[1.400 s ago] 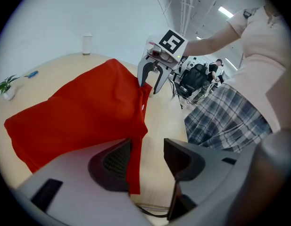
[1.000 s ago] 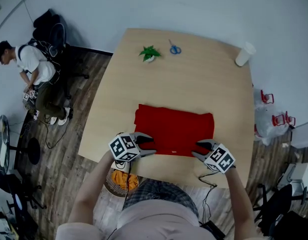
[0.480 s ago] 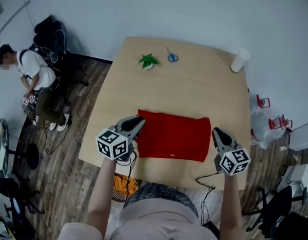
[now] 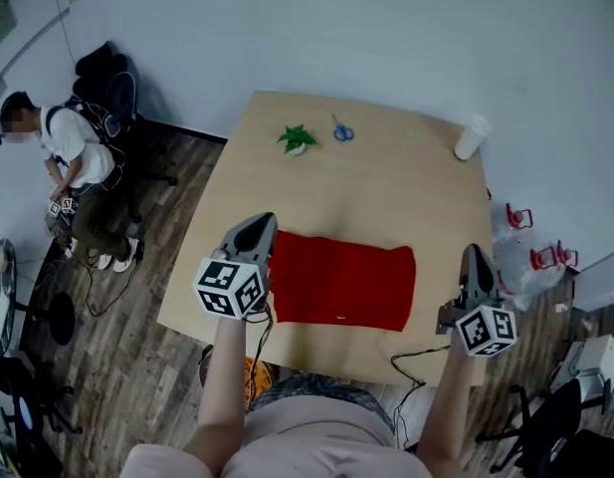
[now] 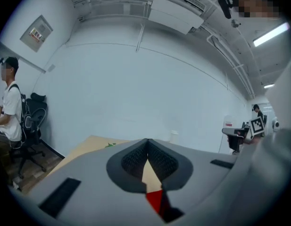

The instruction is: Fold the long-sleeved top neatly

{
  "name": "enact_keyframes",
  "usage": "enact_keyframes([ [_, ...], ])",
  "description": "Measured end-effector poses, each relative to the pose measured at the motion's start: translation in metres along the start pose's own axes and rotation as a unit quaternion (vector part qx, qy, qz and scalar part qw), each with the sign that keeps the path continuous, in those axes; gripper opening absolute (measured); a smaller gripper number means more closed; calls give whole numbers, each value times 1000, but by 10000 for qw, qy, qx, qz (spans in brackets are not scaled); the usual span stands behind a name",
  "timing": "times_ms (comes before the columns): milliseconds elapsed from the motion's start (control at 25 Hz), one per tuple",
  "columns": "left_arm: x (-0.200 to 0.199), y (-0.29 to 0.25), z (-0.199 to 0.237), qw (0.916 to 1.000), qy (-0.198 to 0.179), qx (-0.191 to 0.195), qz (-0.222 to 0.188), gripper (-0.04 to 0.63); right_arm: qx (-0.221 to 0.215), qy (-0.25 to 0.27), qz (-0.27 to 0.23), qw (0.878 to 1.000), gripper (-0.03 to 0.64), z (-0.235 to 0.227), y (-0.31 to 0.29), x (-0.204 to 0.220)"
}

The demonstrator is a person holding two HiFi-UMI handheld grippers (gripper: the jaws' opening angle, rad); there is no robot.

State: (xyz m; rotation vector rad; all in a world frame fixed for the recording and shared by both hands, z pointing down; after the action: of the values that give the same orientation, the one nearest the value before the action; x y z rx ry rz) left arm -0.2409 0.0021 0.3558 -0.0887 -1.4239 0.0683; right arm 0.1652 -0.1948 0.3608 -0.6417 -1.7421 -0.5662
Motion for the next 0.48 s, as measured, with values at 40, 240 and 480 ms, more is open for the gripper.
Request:
enact_keyframes([
  [40, -2, 0, -1, 10000, -34, -45, -48, 3, 83, -11, -97, 9999, 8, 0, 2, -4],
  [240, -7, 0, -9, 9998, -167, -65, -70, 2, 547, 331, -277, 9976, 8, -5, 14, -13],
  [480, -8, 4, -16, 9997, -192, 16, -118, 2, 676, 674, -251, 9951, 8, -2, 25, -12],
])
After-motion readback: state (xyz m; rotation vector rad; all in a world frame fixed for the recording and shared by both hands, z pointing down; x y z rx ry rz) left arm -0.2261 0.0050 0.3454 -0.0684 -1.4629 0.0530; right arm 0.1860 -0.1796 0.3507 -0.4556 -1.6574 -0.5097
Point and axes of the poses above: the fingertips, and each gripper's own axes: y backward along the fingers, z to its left, x out of its underside, the point moved 9 cm from there along y, backward along the fingers, and after that the axes turned 5 degrees about x, right-handed, at the moved point
